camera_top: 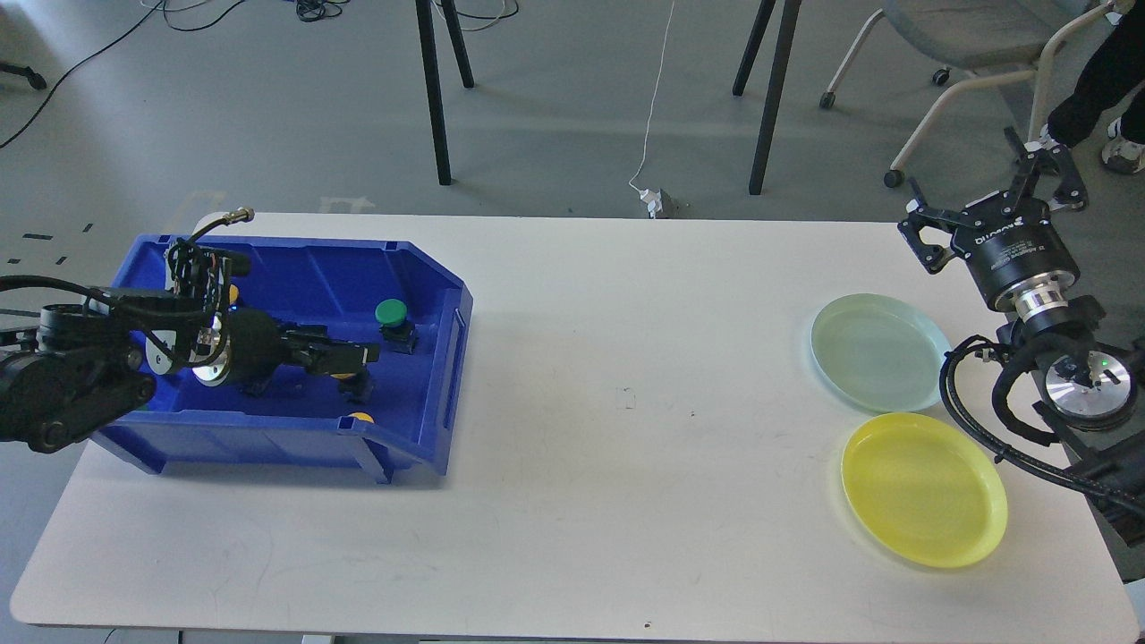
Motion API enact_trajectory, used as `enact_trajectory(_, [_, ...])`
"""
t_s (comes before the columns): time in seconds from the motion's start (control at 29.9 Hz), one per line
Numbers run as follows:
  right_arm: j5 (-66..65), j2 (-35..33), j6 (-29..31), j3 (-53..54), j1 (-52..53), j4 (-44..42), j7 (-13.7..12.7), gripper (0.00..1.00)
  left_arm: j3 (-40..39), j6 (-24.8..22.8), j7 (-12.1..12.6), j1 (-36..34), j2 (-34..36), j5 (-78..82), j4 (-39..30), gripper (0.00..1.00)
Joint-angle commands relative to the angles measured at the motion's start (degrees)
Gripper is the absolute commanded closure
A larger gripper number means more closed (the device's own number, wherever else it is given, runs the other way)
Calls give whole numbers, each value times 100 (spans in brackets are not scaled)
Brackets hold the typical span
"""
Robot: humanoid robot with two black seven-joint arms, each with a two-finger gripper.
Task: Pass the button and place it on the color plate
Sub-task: 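Grasp the yellow-capped button in the bin with the left gripper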
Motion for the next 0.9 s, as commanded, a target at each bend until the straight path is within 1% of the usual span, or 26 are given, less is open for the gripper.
enact_trajectory(0.0, [1, 0, 0, 1, -11, 0, 0, 0, 2, 0, 0, 99, -24, 1, 32, 4])
enact_trajectory(0.2, [1, -9, 0, 1, -37, 0, 0, 0, -7, 0, 0, 231, -243, 9, 234, 4])
enact_trajectory(0.4, [1, -9, 0, 1, -55, 0, 0, 0, 2, 0, 0, 240, -261, 9, 296, 5])
enact_trajectory(0.47, [1, -9, 0, 1, -72, 0, 0, 0, 2, 9, 0, 257, -261, 9, 296, 6])
enact_trajectory(0.54, [1, -9, 0, 10, -72, 0, 0, 0, 2, 9, 0, 258, -261, 9, 322, 11])
enact_trajectory(0.67, [1, -9, 0, 19, -98, 0, 0, 0, 2, 9, 0, 266, -349, 36, 498, 28])
enact_trajectory(0.8, [1, -9, 0, 19, -125, 0, 0, 0, 2, 9, 0, 293, -446, 45, 551, 50])
enact_trajectory(0.87, [1, -18, 0, 54, -125, 0, 9, 0, 10, 0, 0, 293, -446, 45, 551, 52])
